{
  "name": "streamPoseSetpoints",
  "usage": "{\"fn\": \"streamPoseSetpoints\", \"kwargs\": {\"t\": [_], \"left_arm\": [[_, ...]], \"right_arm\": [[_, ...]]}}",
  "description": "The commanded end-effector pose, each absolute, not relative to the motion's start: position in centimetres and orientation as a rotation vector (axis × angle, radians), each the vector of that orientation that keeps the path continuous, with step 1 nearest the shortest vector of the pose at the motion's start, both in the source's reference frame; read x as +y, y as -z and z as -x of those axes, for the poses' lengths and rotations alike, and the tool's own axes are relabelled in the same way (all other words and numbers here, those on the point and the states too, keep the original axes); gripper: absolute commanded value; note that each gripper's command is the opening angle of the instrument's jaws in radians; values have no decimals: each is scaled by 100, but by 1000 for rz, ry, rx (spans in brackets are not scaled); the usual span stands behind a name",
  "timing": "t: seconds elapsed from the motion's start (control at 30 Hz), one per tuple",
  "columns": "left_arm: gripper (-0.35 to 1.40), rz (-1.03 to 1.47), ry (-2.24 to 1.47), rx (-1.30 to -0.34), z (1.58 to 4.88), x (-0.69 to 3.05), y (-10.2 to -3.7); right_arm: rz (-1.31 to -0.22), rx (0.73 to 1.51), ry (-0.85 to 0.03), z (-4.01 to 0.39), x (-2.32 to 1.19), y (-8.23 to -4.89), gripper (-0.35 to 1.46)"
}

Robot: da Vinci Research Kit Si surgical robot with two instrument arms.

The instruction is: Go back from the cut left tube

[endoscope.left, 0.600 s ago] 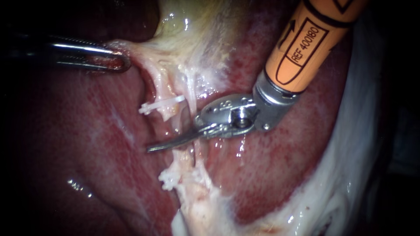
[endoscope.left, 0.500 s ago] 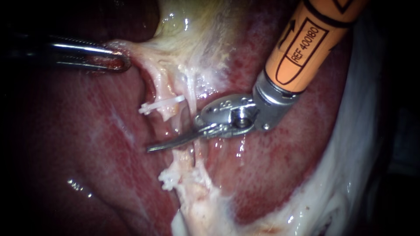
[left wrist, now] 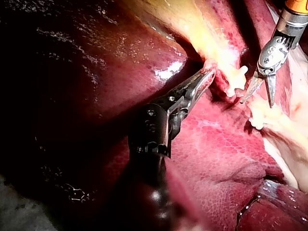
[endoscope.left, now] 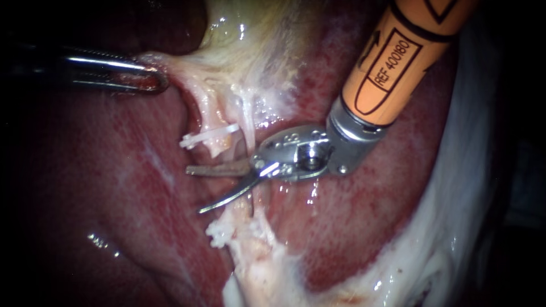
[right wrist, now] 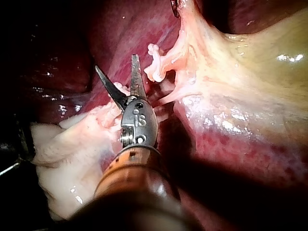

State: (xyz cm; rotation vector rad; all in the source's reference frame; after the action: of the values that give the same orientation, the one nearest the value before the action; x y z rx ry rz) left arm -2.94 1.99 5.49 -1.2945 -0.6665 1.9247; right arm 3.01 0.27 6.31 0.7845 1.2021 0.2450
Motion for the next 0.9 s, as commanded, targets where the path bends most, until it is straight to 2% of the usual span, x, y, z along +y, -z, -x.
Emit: {"fn": "streamPoseSetpoints", "kwargs": {"t": [0.03, 0.17, 0.27, 0.3, 0.4, 0.43, 0.53, 0.63, 0.77, 0.9], "left_arm": [[-35, 1295, -1925, -667, 294, 200, -549], [-35, 1292, -1927, -667, 294, 200, -549], [-35, 1292, -1927, -667, 294, 200, -549], [-35, 1292, -1927, -667, 294, 200, -549], [-35, 1292, -1928, -667, 293, 199, -550], [-35, 1289, -1930, -668, 293, 199, -550], [-35, 1289, -1930, -668, 293, 200, -551], [-35, 1289, -1930, -668, 293, 199, -551], [-35, 1289, -1931, -667, 293, 199, -551], [-35, 1286, -1933, -666, 294, 199, -552]], "right_arm": [[-786, 1203, -242, -299, 27, -629, 145], [-724, 1202, -287, -279, 20, -623, 145], [-603, 1166, -359, -256, 12, -615, 145], [-562, 1146, -357, -248, 9, -613, 145], [-407, 1039, -267, -221, 4, -607, 145], [-359, 980, -232, -211, 2, -606, 145], [-278, 849, -179, -184, 2, -600, 145], [-245, 784, -188, -160, 7, -591, 145], [-201, 750, -208, -142, 21, -581, 145], [-202, 732, -226, -136, 29, -576, 145]]}}
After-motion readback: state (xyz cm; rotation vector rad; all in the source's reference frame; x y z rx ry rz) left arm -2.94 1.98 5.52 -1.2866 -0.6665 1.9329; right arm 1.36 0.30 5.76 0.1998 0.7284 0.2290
